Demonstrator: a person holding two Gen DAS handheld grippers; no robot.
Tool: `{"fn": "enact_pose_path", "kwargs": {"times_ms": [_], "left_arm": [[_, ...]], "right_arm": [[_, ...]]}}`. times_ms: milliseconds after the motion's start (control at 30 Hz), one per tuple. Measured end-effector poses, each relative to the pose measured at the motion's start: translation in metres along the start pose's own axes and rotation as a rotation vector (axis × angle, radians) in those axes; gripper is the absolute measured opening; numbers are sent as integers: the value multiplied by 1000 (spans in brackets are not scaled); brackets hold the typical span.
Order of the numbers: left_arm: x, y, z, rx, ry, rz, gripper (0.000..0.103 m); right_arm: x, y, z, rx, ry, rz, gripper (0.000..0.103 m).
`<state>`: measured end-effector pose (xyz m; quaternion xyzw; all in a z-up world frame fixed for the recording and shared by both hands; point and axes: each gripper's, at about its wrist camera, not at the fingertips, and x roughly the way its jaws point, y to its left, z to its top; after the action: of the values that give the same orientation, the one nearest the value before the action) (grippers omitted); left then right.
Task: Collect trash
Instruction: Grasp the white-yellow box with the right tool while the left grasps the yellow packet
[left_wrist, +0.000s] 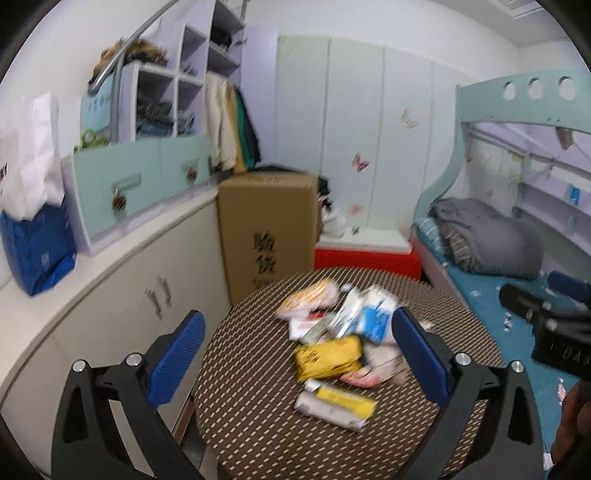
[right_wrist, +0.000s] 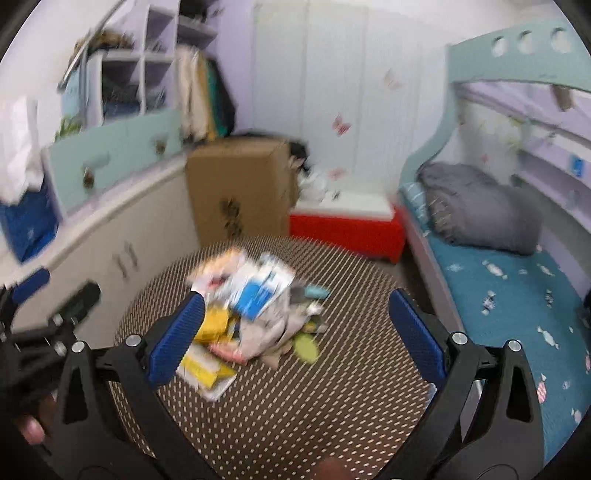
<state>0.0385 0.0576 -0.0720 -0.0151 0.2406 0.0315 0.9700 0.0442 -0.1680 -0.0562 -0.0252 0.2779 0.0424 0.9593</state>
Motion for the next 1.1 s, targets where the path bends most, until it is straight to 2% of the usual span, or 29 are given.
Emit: {"fn": "enact_pose_path", "kwargs": {"times_ms": [133,267,367,500,567,600,633,667,867,967,1100], "left_arm": [[26,25,-22,-11,79,50,99],[44,43,-41,-10,136,82,99],[56,52,-56,3,175,102,99],[67,61,-67,16,213,122,99],[73,66,-70,14,232,126,99],[75,65,-71,15,238,127,99],[76,65,-72,19,246,129,99],[78,65,-71,23,250,129,99],[93,52,-70,94,257,80,99],[108,40,-66,146,259,6,99],[133,13,-63,304,240,-91,99]], "right_arm": [[40,19,-22,-51,108,107,97],[80,49,-49,-158,218,212,97],[104,73,-67,-245,282,275,97],[127,100,-80,-353,324,347,94],[137,111,-85,-397,348,368,87],[144,115,-89,-416,366,370,78],[153,120,-92,-434,391,367,62],[158,121,-95,-441,412,370,59],[152,105,-98,-396,402,416,55],[143,89,-102,-362,409,420,52],[131,55,-104,-266,420,397,48]]}}
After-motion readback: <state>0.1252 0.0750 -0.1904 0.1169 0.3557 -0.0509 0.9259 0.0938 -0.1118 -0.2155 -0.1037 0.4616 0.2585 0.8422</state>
